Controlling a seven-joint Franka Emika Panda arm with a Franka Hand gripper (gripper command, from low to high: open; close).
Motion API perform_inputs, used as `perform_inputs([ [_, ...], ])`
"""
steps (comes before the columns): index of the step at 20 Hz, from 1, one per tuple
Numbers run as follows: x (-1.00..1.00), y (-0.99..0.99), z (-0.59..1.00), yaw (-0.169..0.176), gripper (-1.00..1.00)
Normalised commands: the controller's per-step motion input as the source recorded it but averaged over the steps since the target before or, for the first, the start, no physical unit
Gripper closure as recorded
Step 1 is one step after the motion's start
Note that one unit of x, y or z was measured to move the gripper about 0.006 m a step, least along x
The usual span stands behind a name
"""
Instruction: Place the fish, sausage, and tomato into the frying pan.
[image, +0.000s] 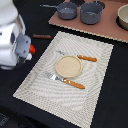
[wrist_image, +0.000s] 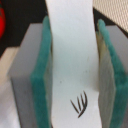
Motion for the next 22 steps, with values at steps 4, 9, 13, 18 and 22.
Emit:
perform_inputs([
  [4, 0.41, 0.94, 1.00, 0.006, 1.00],
  [9, 0.32, 1.00, 0.71, 0.000, 1.00],
  [13, 0.30, 1.00, 0.55, 0.000, 1.00],
  [18, 0.28, 1.00, 0.22, 0.000, 1.00],
  [22, 0.22, 1.00, 0.03, 0.000, 1.00],
])
